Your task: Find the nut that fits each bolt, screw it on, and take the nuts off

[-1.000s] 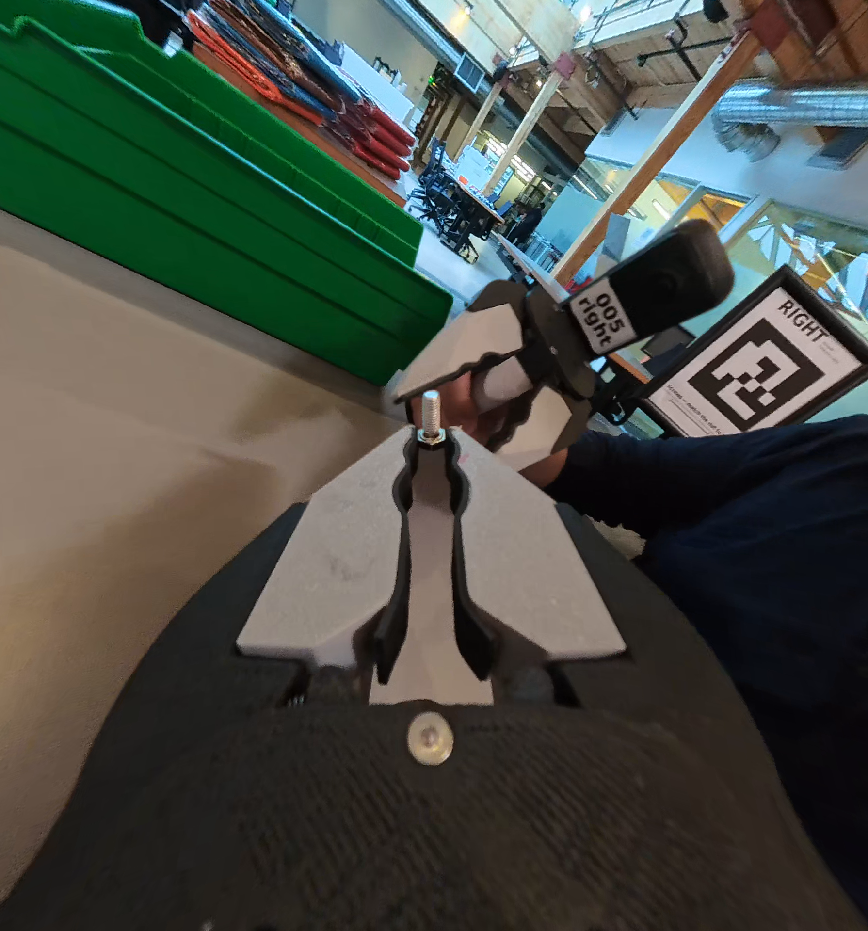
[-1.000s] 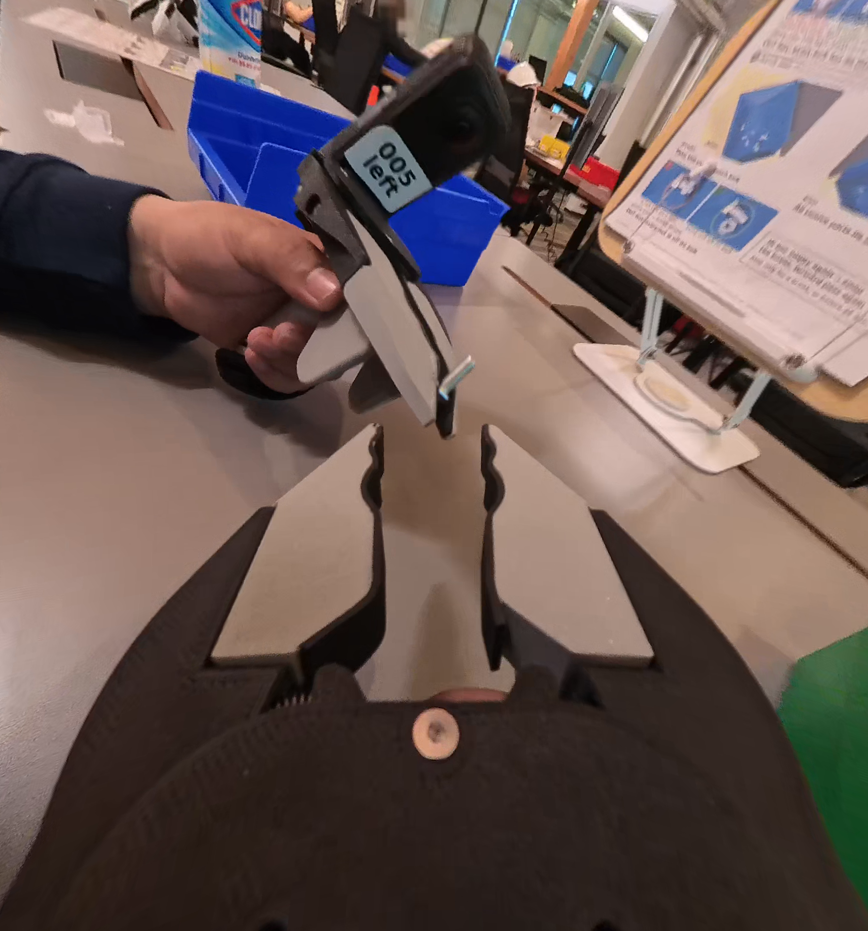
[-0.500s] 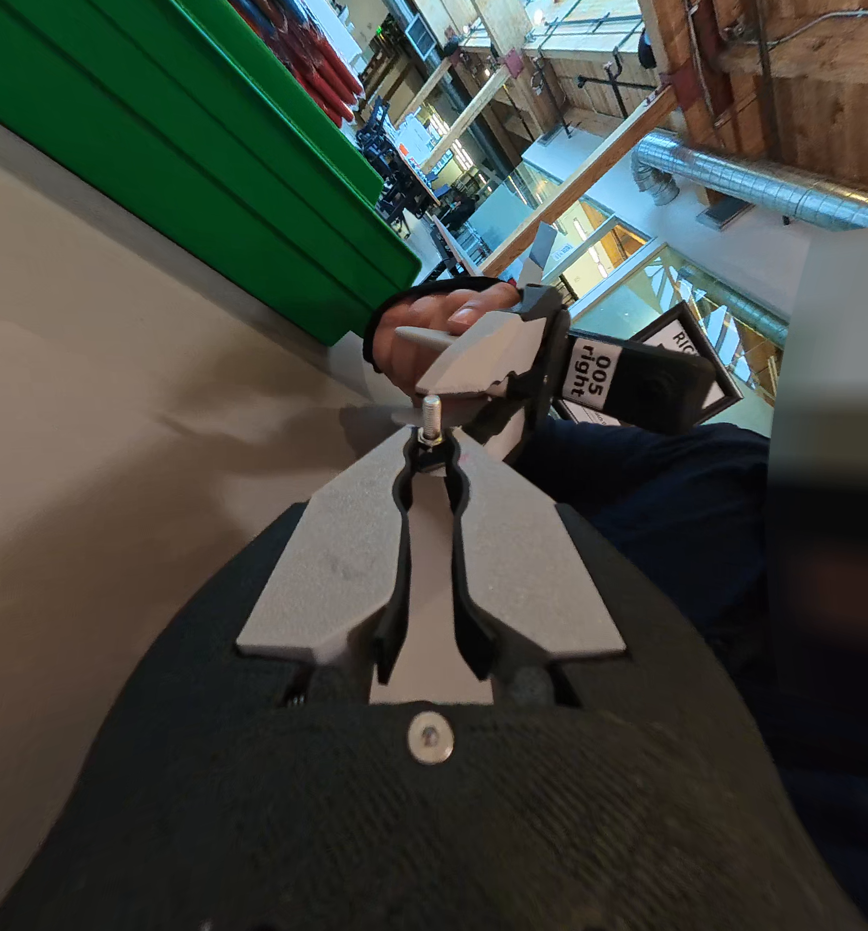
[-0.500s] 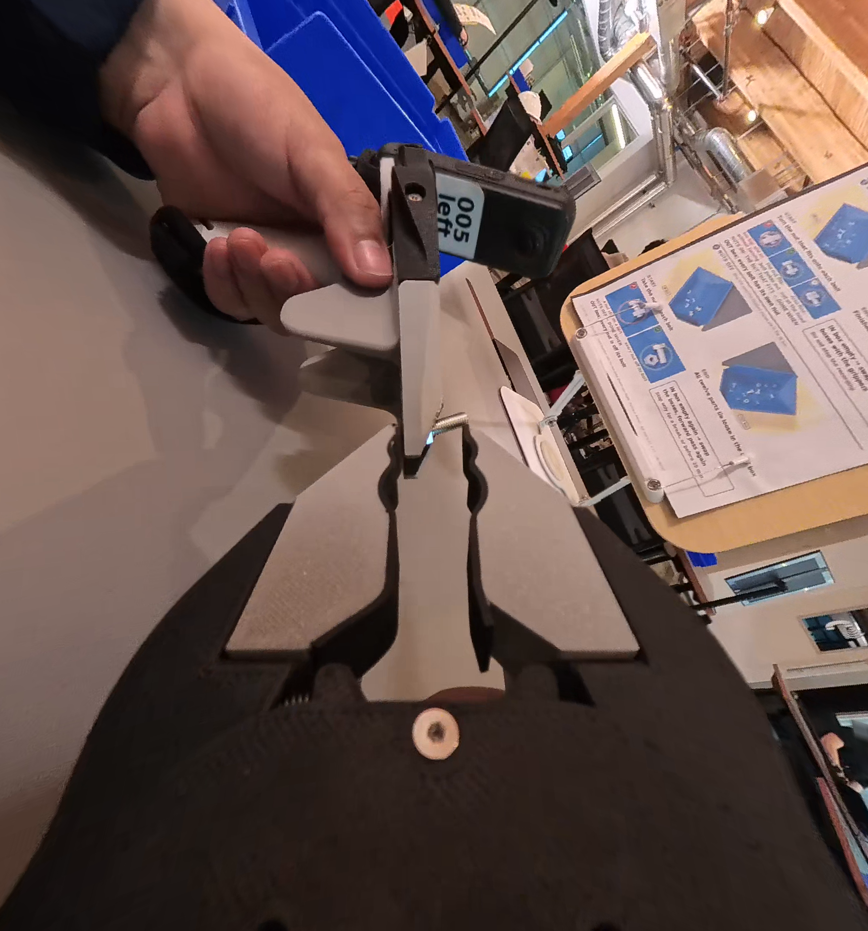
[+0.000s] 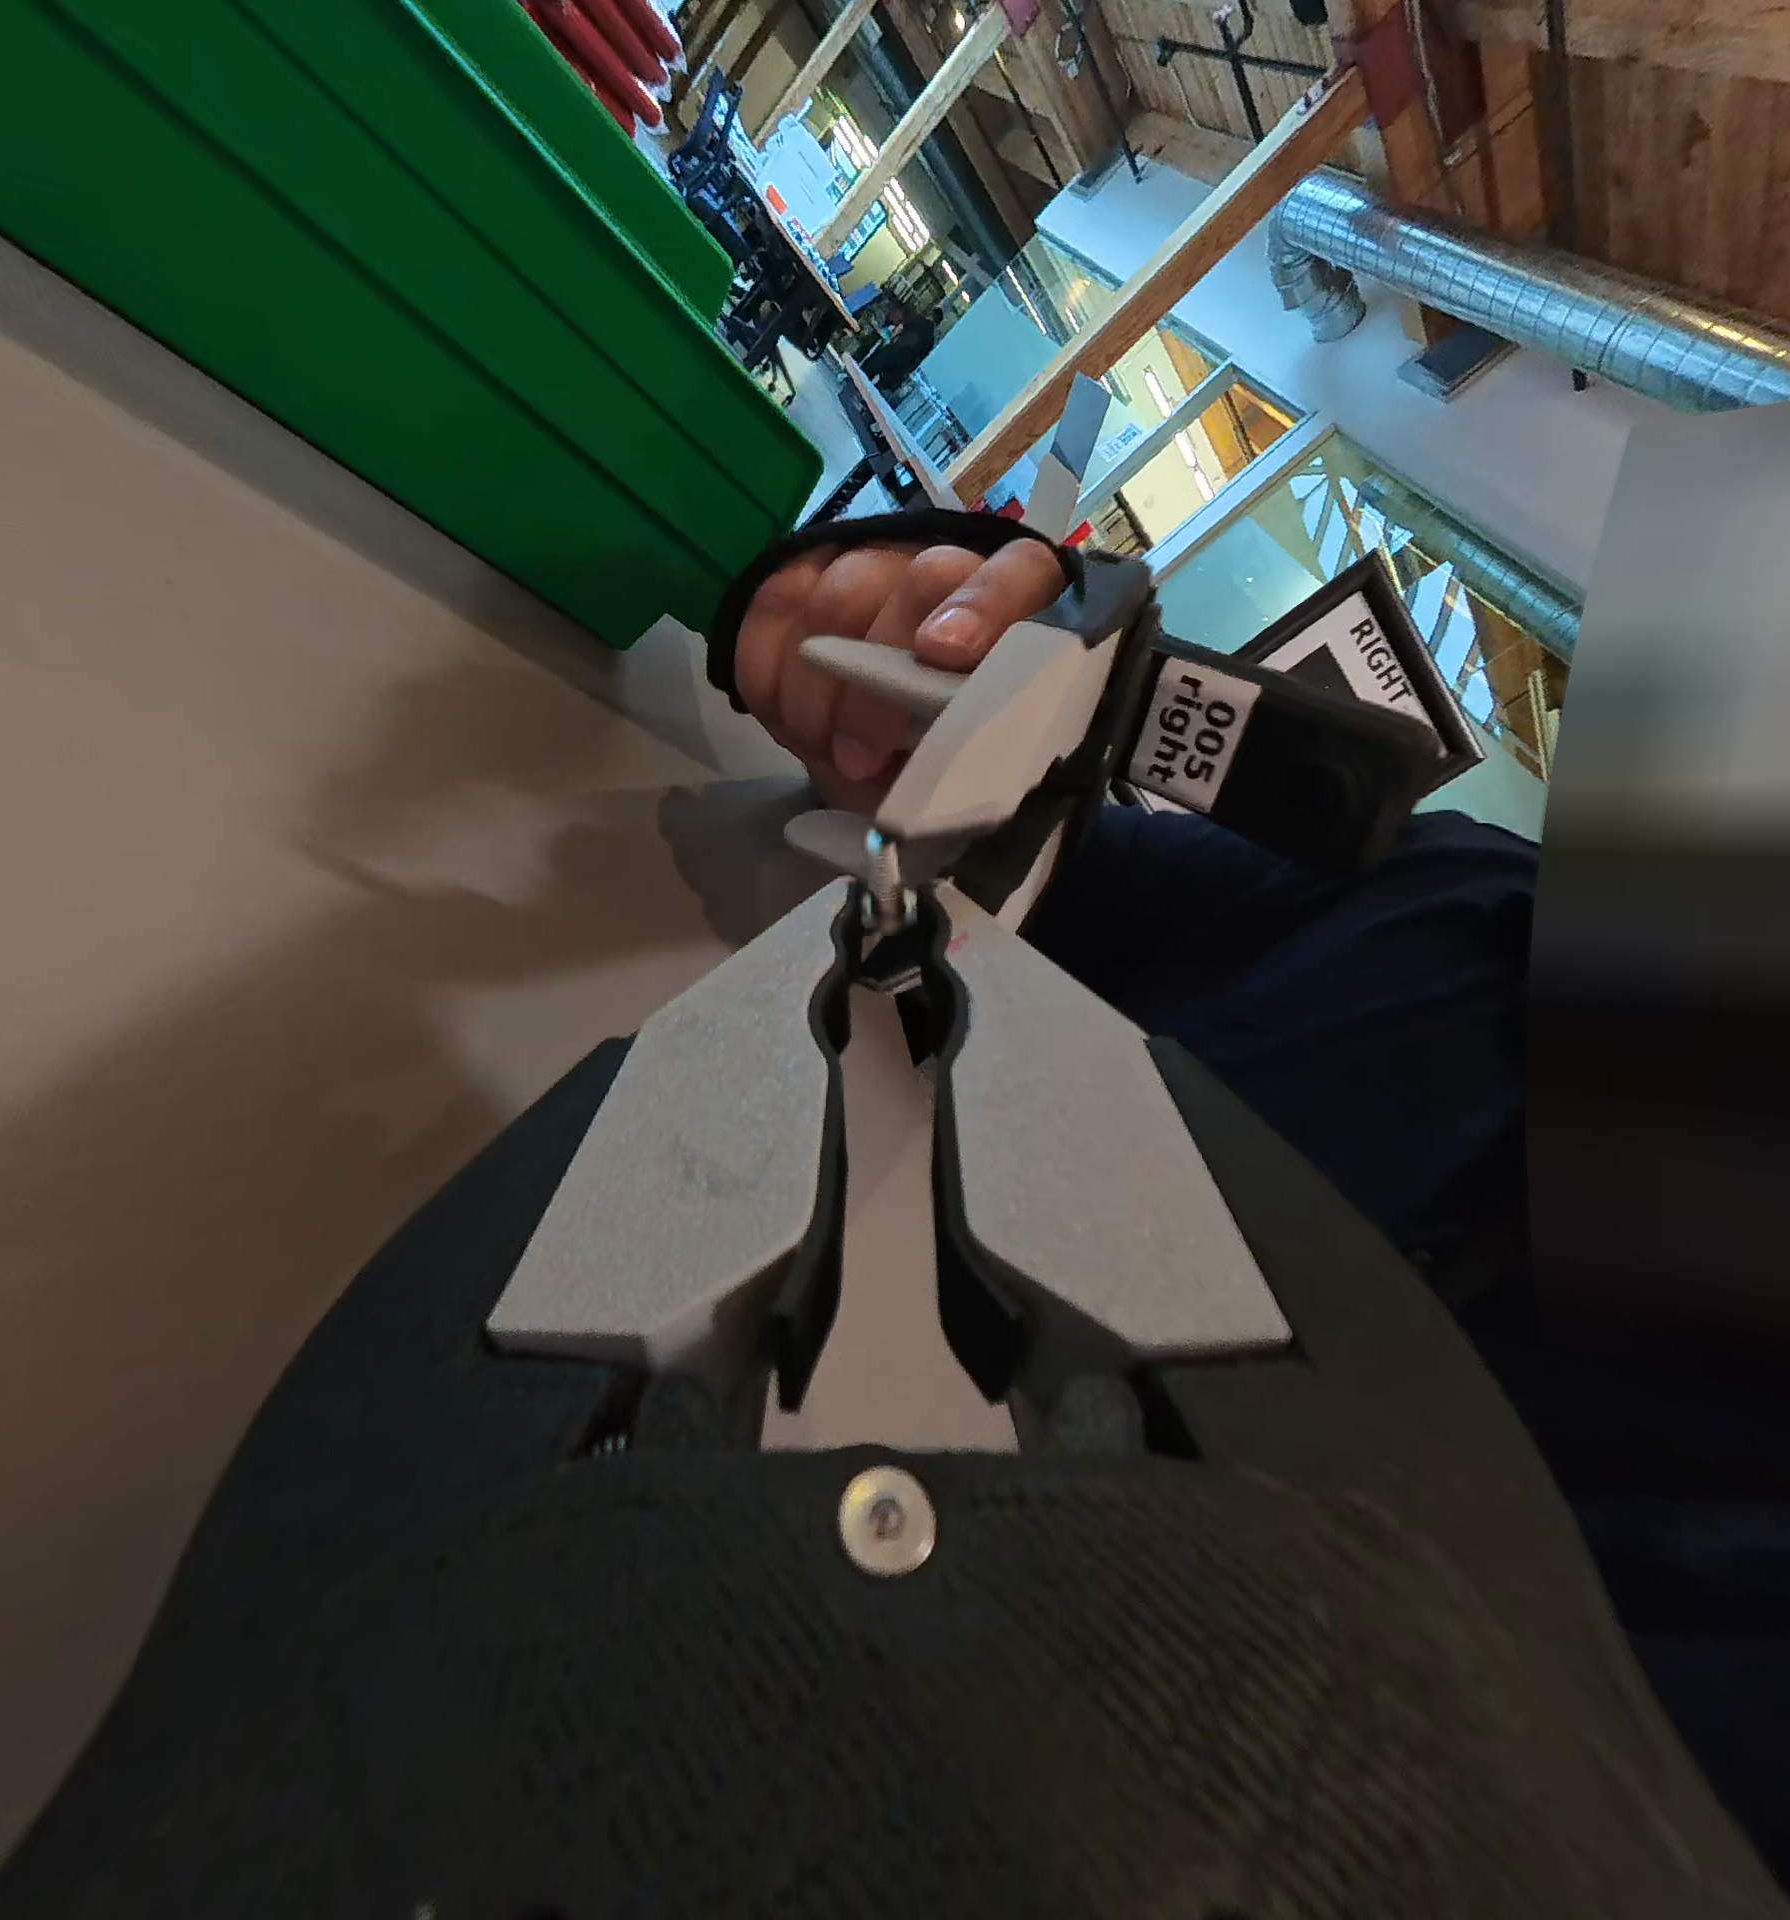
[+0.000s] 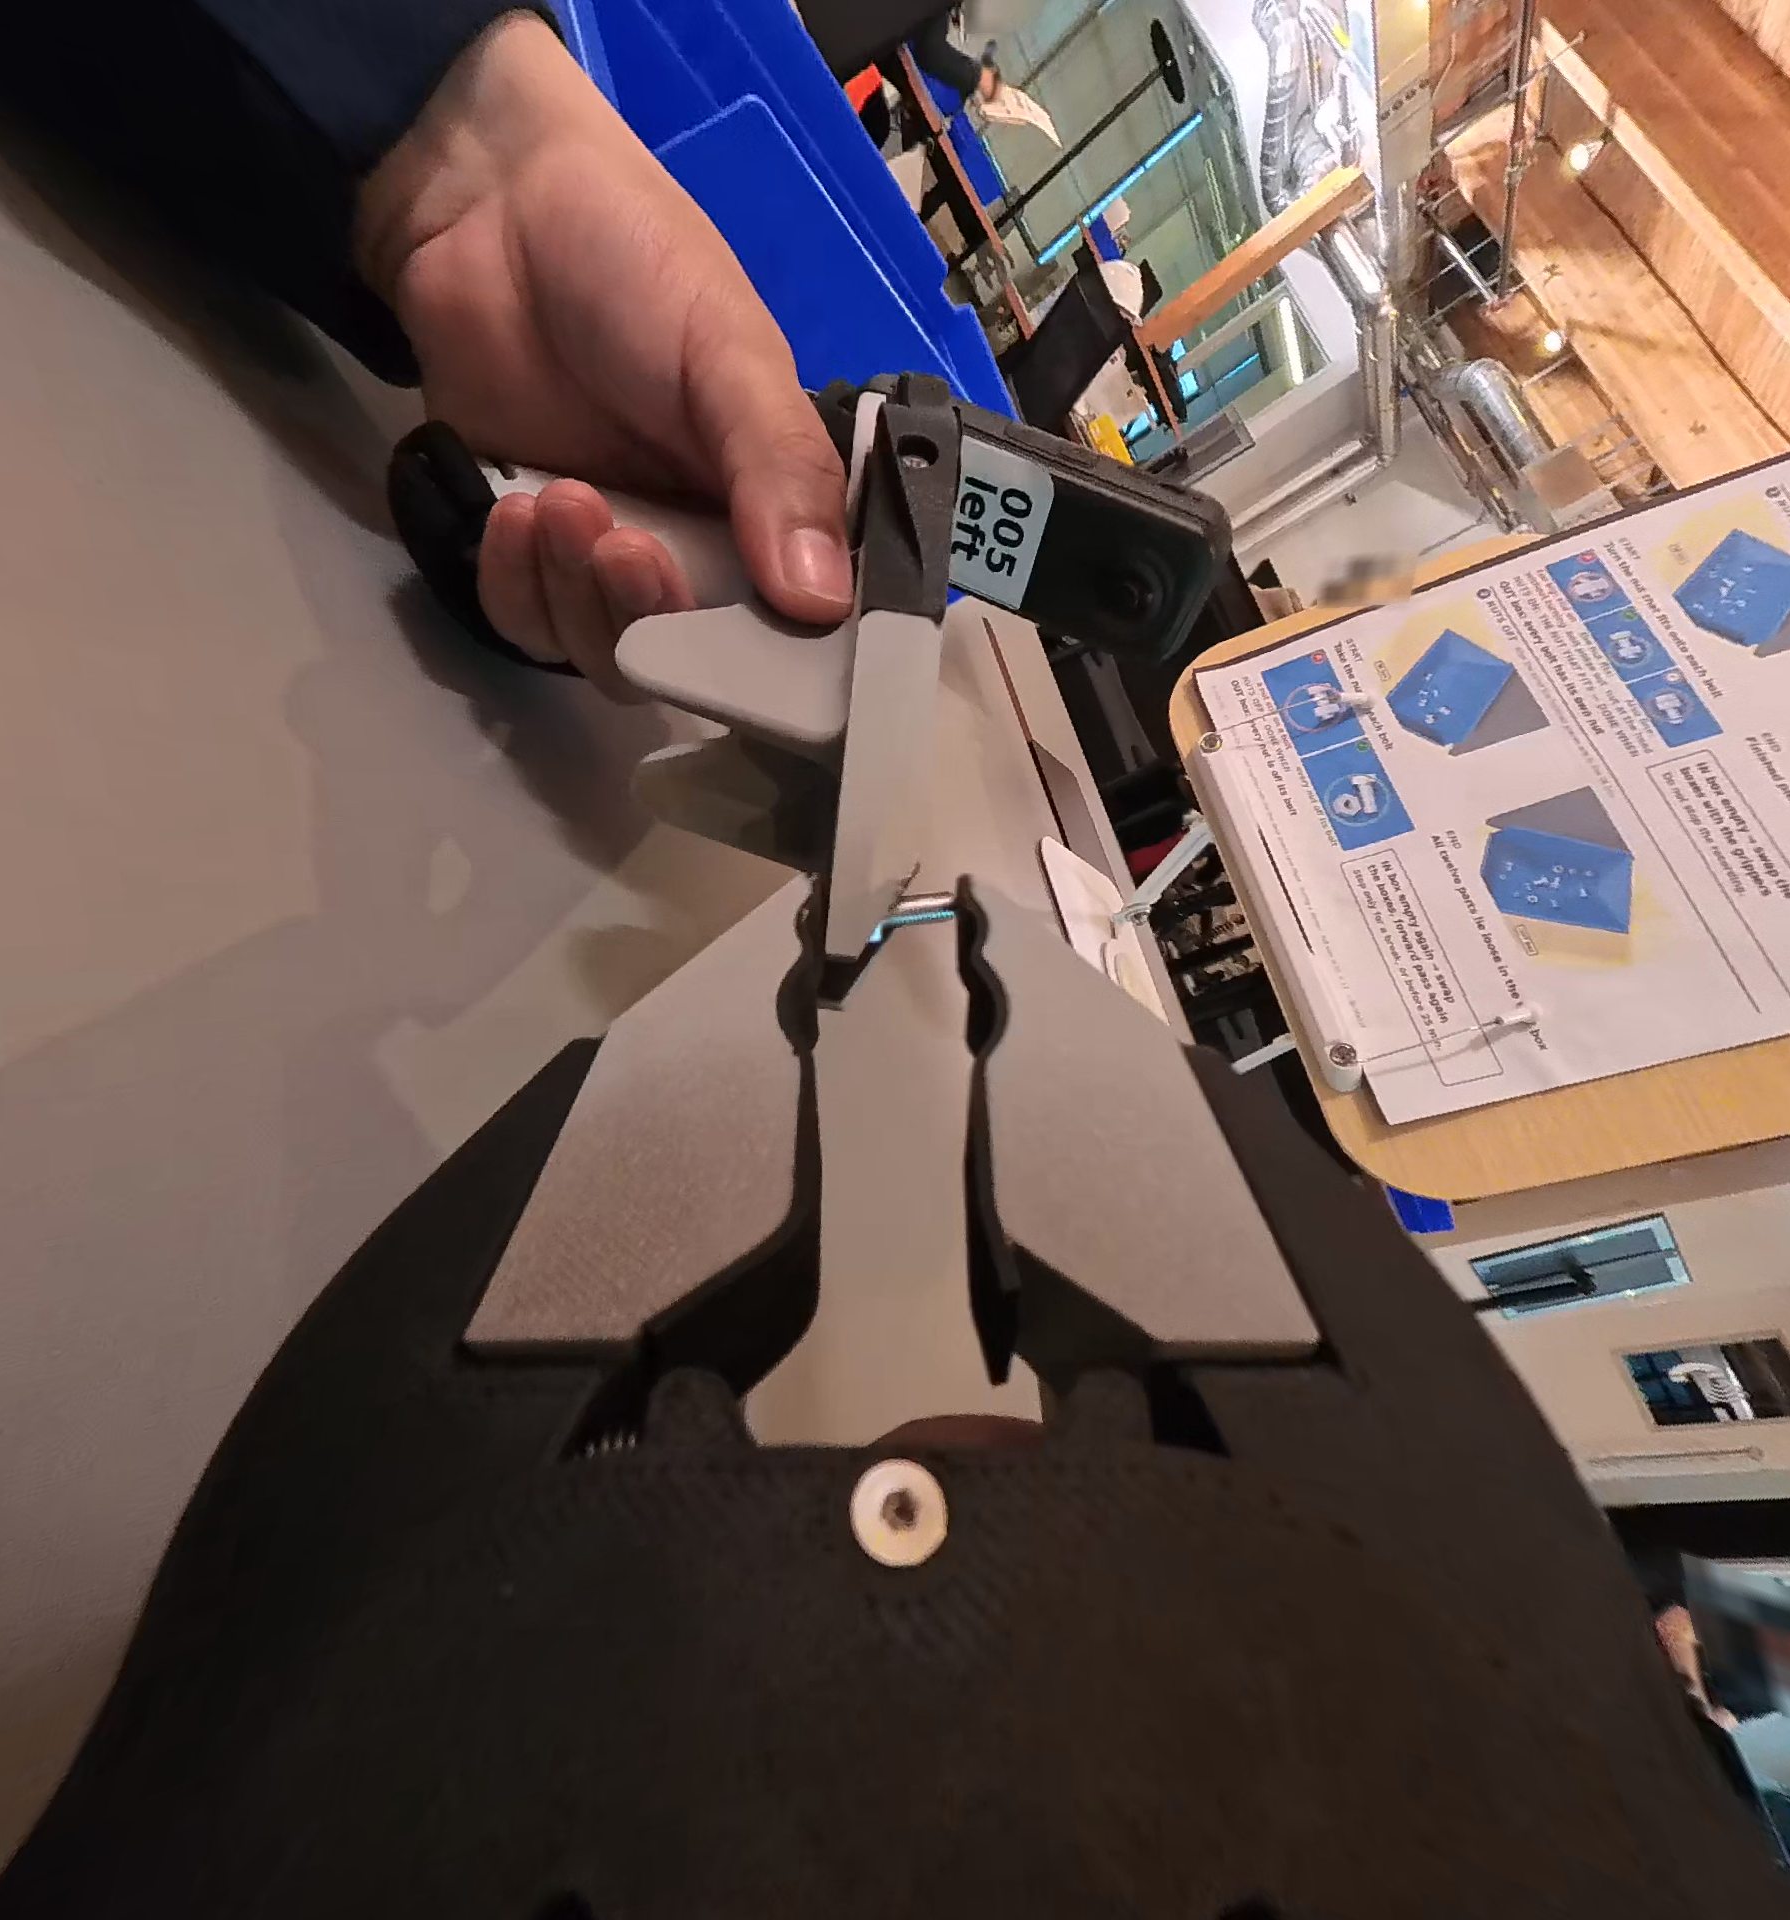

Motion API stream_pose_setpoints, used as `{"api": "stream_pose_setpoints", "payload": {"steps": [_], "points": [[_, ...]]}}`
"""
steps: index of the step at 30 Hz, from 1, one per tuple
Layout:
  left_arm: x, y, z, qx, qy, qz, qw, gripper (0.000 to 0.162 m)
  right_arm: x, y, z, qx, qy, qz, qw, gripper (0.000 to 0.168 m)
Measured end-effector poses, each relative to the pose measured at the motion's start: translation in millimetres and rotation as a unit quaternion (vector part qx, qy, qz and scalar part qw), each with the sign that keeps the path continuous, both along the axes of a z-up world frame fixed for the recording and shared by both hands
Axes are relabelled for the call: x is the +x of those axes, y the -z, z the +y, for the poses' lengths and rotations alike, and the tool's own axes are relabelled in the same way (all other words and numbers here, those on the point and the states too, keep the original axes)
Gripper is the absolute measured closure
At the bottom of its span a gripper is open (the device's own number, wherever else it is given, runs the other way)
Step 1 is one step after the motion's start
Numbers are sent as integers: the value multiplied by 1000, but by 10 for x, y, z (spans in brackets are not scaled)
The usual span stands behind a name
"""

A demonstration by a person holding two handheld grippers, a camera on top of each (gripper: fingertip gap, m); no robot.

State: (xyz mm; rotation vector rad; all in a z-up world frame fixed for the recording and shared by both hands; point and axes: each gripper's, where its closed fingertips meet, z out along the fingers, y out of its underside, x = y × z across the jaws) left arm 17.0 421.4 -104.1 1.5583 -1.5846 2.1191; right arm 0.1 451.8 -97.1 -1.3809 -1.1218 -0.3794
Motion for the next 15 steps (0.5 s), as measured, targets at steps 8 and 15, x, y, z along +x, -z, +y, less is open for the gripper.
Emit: {"api": "stream_pose_setpoints", "payload": {"steps": [8, 15], "points": [[-7, -31, 27, 8, -5, -8, 1000, 155, -9, 4, -17, 0, -1, 3, 1000, 150], [-19, -161, 163, 1, -31, -34, 999, 150, 70, -47, -54, -1, 12, 23, 1000, 150]]}}
